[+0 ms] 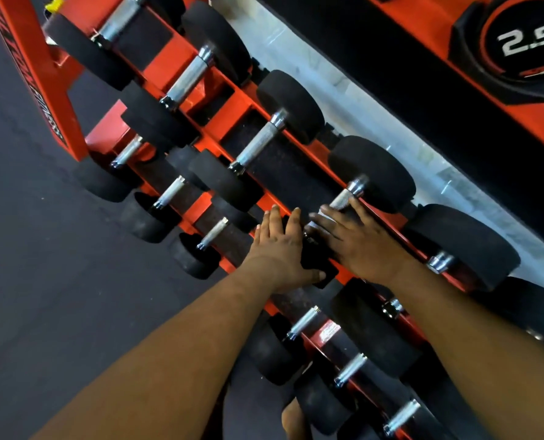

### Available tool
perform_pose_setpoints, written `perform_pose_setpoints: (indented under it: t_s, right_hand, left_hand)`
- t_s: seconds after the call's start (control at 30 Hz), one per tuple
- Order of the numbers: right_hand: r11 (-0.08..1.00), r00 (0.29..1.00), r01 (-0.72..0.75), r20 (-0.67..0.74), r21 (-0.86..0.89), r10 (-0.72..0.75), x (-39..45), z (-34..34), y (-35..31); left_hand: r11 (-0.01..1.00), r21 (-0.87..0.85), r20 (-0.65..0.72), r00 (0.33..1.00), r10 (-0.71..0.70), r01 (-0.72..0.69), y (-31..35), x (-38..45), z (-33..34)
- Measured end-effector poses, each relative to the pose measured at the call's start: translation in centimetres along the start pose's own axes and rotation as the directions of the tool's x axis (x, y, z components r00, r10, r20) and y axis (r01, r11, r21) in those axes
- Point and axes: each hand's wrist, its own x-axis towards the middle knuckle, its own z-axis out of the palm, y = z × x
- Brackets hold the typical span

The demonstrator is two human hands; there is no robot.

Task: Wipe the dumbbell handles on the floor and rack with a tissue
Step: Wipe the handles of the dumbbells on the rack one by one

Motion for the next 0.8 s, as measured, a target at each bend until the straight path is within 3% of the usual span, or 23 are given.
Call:
perform_pose_setpoints:
  t_s: [0.1,0.27,0.43,0.63,0.8]
  right_hand:
    - [1.000,0.999,0.000,-0.051,-0.007,0.000,0.8,-0.6,0.1]
    - [0.972,0.997,-0.066,0.056,0.226,0.054,4.6,-0.6,0.4]
    - [0.999,0.998,-0.017,0.053,0.031,0.016,1.2,-0.1,0.4]
    - [0.981,0.963,-0.121,0.257,0.153,0.079,6.3,-3.0,0.6]
    - [1.000,0.991,-0.018,0.135,-0.015,0.020,1.5,-0.5,1.2]
  left_hand:
    - [1.000,0.002,0.003,1.000,0.004,-0.004,0.0,0.1,0.0]
    - [1.000,0.004,-0.004,1.000,-0.002,0.002,0.0,-0.1,-0.1]
    - [1.000,-0.006,-0.011,1.000,0.010,-0.010,0.0,-0.3,-0.1]
    - [1.000,-0.021,-0.004,1.000,0.013,-0.013,0.1,-0.5,-0.3]
    - [1.000,-0.020,-0.009,1.000,0.020,-0.020,0.1,-0.7,-0.4]
